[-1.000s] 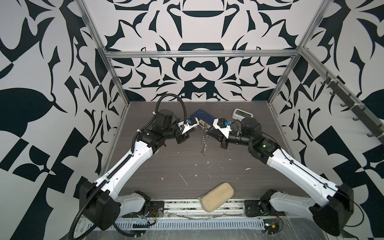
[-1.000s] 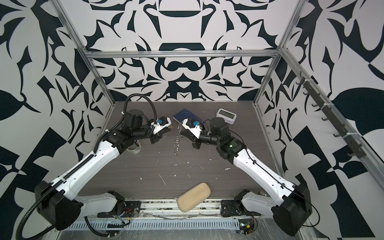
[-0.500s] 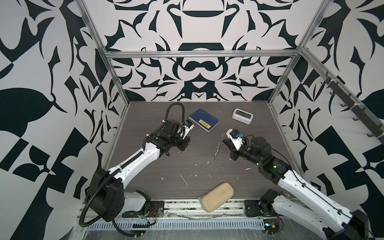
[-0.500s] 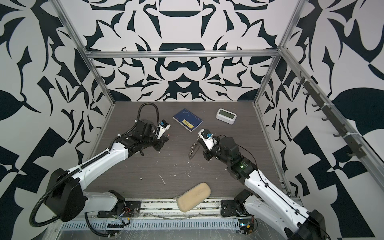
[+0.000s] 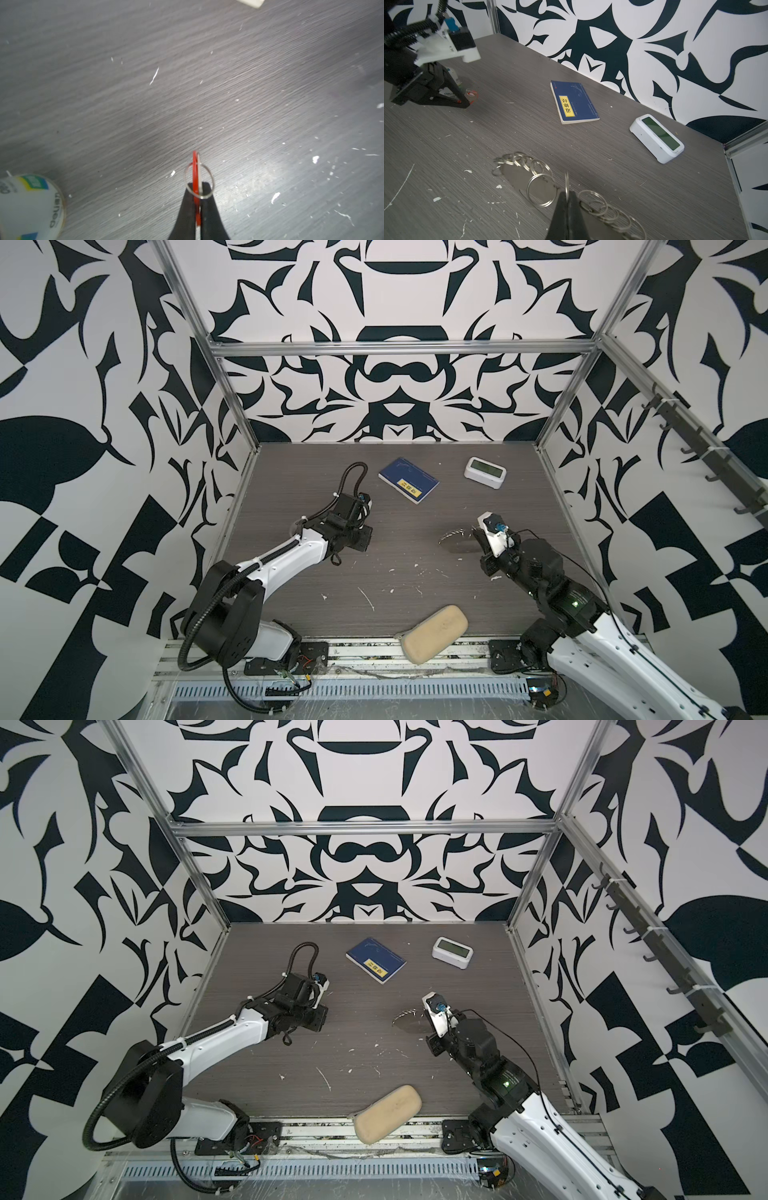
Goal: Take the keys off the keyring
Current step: 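Separate the grippers, lowering the red-tagged key and the plate to the table, then open the left gripper to drop the red-tagged key while the right gripper releases the plate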
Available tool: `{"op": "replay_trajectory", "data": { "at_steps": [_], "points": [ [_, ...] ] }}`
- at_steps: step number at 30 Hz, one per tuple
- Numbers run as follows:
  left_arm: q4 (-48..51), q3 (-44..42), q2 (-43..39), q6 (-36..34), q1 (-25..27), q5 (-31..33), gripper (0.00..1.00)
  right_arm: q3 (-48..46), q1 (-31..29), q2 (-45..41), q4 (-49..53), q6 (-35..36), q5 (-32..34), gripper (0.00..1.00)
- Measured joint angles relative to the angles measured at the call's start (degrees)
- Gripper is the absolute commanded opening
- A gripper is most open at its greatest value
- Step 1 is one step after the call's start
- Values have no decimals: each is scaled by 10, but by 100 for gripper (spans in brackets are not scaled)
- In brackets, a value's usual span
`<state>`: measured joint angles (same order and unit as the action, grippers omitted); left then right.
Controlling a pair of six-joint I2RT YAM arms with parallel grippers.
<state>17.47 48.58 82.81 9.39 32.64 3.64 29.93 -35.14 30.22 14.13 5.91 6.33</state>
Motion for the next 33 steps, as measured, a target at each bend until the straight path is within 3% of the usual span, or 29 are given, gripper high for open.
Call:
{"op": "replay_trajectory", "data": {
  "at_steps": [7,21,27,33],
  "points": [
    [13,24,70,52,-8,9,0,-2,0,-19,20,0,8,0],
    [14,32,119,102,-19,20,0,-2,0,-6,27,4,7,0],
    [17,39,125,105,-19,19,31,-2,0,3,48,-3,8,0],
    [23,45,118,101,-19,22,44,5,0,10,73,-30,18,0]
  ]
}}
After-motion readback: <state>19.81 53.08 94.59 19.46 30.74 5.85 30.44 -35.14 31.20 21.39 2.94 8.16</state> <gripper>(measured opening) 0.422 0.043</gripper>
